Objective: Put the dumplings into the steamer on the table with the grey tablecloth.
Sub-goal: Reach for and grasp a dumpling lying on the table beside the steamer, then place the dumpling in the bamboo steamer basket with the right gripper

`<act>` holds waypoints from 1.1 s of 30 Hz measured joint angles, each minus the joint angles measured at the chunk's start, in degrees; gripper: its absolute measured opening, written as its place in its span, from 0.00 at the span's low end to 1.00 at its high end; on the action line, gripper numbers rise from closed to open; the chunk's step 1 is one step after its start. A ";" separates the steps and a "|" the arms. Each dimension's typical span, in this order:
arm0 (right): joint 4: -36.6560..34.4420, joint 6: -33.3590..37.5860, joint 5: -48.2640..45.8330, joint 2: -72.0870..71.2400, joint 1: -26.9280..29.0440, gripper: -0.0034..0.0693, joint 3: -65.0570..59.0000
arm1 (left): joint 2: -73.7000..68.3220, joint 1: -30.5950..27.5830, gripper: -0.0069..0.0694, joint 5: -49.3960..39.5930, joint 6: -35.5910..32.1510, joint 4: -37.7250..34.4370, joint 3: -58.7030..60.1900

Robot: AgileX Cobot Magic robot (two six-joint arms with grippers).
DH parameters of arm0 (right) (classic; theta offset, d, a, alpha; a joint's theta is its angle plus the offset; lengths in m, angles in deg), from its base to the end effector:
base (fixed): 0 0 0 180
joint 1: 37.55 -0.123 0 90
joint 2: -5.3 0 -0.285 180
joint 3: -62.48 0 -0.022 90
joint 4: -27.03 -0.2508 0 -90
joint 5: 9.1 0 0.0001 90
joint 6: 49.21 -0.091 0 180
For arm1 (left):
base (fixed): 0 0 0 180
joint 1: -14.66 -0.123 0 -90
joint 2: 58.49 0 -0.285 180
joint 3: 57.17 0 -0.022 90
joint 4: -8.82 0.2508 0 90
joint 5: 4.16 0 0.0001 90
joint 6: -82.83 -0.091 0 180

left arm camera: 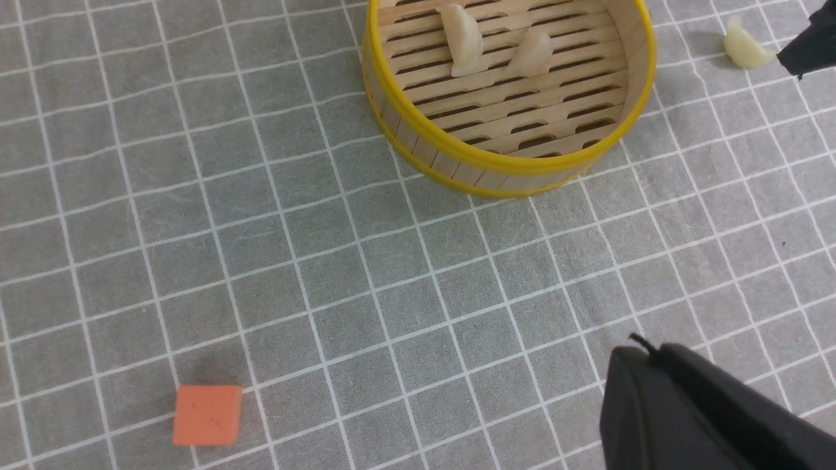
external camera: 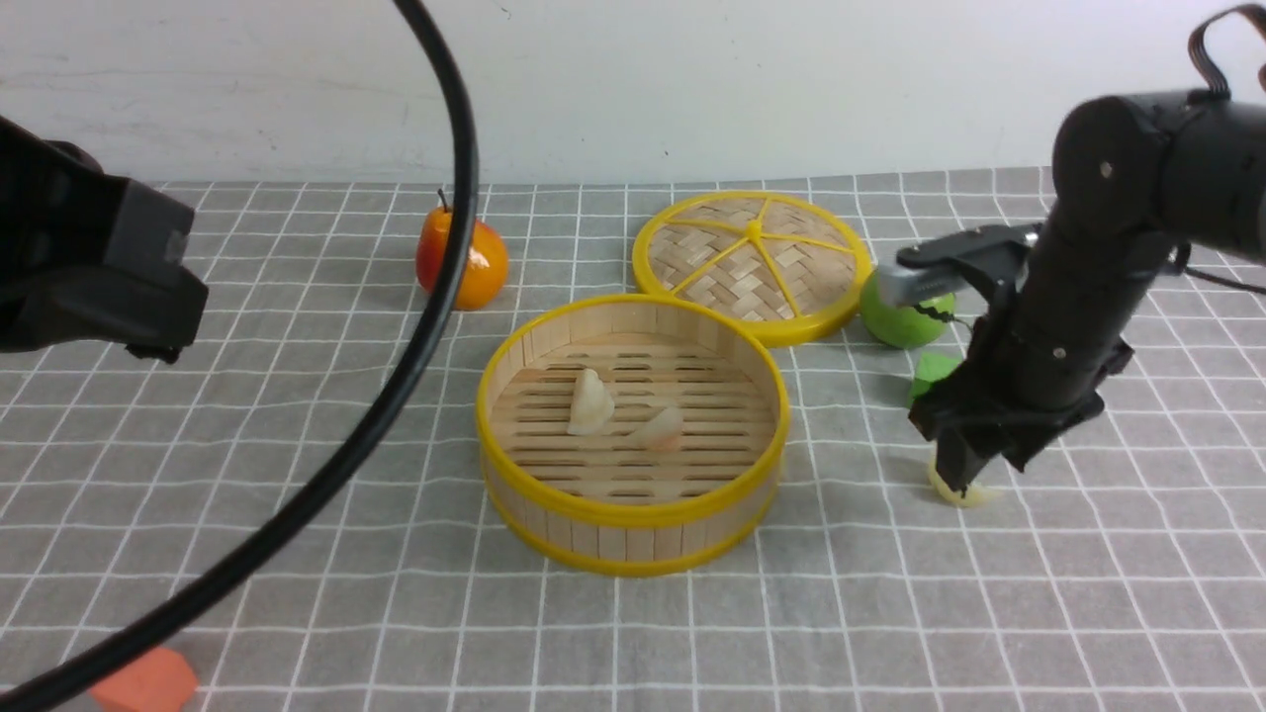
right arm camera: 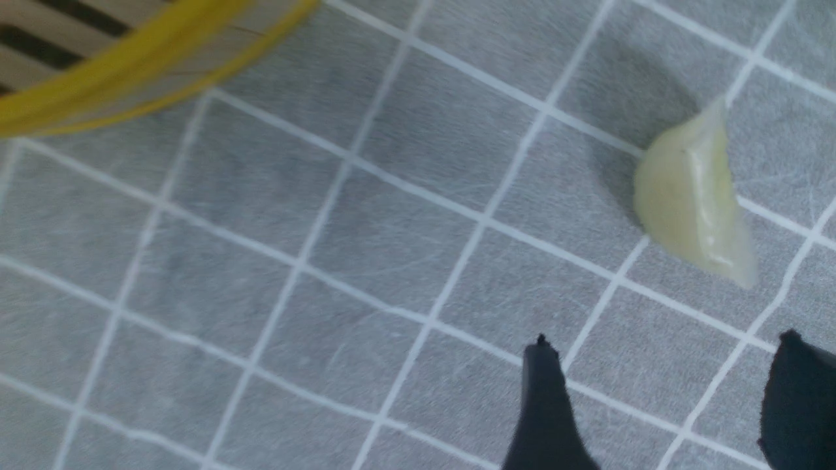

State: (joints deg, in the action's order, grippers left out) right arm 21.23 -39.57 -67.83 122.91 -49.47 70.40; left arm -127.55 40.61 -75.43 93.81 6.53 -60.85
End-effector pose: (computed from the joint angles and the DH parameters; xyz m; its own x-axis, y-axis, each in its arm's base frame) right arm 0.3838 0.0891 0.2230 -0.9260 -0.3129 -0.2114 -0.3319 0.9414 0.0606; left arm 0.1598 -0.0816 0.4475 -0.7336 0.1314 -0.6667 0.3183 0.9333 -0.1664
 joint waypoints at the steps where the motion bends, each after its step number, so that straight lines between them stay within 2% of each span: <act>1: 0.00 0.00 2.70 0.72 0.55 0.62 -1.38 | 0.00 0.00 0.10 0.00 0.00 0.00 0.00; 7: -0.13 0.00 12.69 4.79 1.14 0.62 -2.17 | 0.00 0.00 0.11 0.00 -0.14 -0.16 0.00; 13: 0.29 0.17 15.41 7.28 1.14 0.60 -2.17 | 0.00 0.00 0.11 0.00 -0.14 -1.06 0.00; 16: 0.50 0.17 15.48 7.60 1.14 0.53 -2.17 | 0.00 0.00 0.12 0.00 -0.14 -1.29 0.00; 17: 0.57 0.17 15.61 7.60 1.14 0.44 -2.17 | 0.00 0.00 0.12 0.00 -0.14 -1.34 0.00; 18: 0.57 0.17 15.66 7.50 1.14 0.40 -2.17 | 0.00 0.00 0.12 0.00 -0.14 -1.34 0.00; 24: 0.45 0.17 10.82 6.70 0.83 0.39 -0.14 | 0.00 0.00 0.13 0.00 -0.17 -1.34 0.00; 27: -0.04 0.17 7.84 4.83 -0.74 0.39 2.64 | 0.00 0.00 0.13 0.00 -0.25 -1.34 0.00; 33: -2.71 0.11 4.97 1.07 -13.25 0.39 14.17 | 0.00 0.00 0.13 0.00 -1.31 -1.34 0.00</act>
State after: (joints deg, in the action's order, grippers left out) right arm 18.53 -39.46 -62.86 123.98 -62.72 84.57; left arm -127.55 40.61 -75.43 92.50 5.20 -60.85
